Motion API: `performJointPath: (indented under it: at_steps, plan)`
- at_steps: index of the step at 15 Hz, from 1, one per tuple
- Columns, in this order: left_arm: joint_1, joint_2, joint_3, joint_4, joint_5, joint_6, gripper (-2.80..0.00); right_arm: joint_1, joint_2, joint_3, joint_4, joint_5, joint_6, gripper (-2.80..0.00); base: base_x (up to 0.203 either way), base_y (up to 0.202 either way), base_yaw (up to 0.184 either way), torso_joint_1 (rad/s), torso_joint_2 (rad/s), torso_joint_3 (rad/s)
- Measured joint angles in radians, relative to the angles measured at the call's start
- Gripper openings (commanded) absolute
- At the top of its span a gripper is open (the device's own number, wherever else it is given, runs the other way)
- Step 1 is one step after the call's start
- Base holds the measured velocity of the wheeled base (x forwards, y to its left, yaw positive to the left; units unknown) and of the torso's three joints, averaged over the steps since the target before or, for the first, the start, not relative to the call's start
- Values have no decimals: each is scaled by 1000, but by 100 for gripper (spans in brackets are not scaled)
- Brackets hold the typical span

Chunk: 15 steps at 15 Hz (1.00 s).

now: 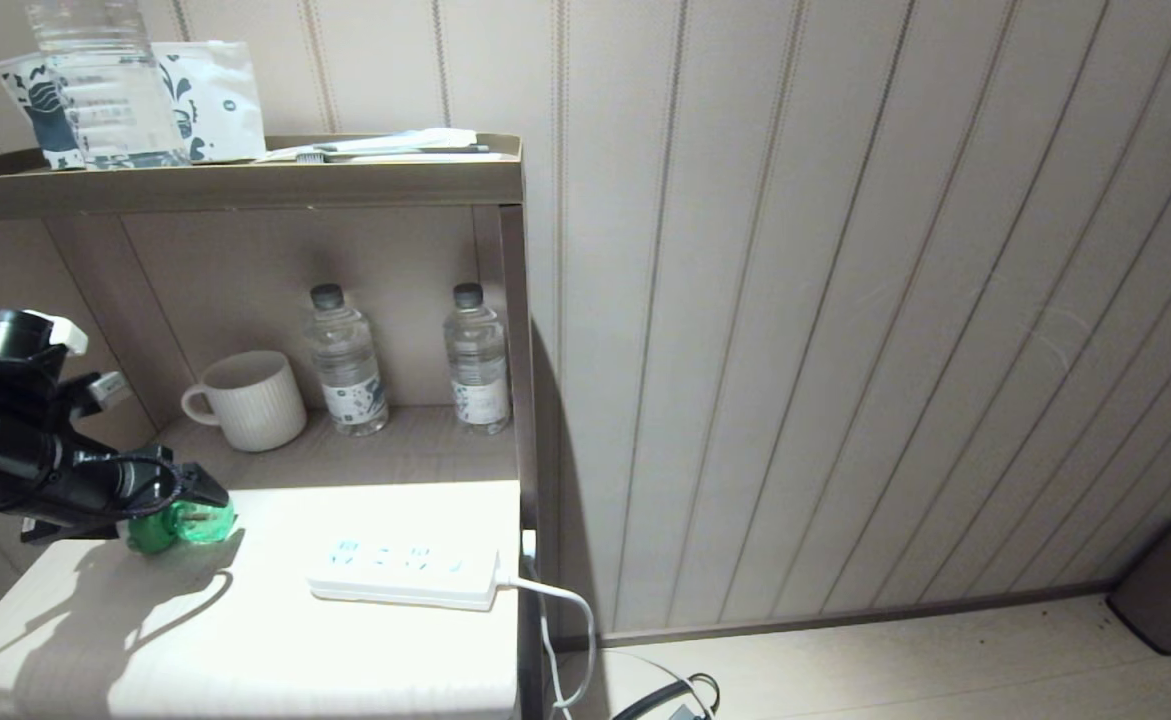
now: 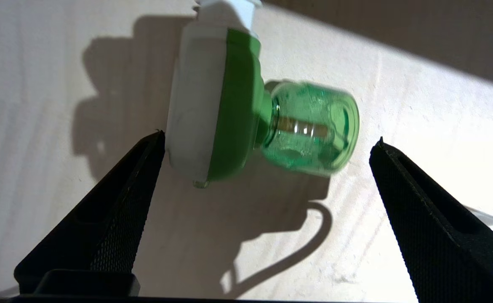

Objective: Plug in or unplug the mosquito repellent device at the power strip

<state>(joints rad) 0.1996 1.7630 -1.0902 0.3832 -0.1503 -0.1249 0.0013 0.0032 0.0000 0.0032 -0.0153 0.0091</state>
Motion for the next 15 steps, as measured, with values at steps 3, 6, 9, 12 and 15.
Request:
performJointPath:
  at_steps: [3, 6, 9, 12, 15]
  plan:
    - [3, -31, 18, -4, -20, -50, 0, 0, 0, 0, 0, 0, 0, -280, 0, 0, 0, 0, 0, 0]
    - [19, -38, 24, 8, -66, -176, 0, 0, 0, 0, 0, 0, 0, -280, 0, 0, 0, 0, 0, 0]
    - [22, -45, 24, 62, -67, -331, 0, 0, 0, 0, 0, 0, 0, -280, 0, 0, 0, 0, 0, 0]
    - [19, -70, 33, 137, -90, -348, 0, 0, 0, 0, 0, 0, 0, -280, 0, 0, 0, 0, 0, 0]
    - [15, -74, 19, 128, -141, -377, 0, 0, 0, 0, 0, 0, 0, -280, 0, 0, 0, 0, 0, 0]
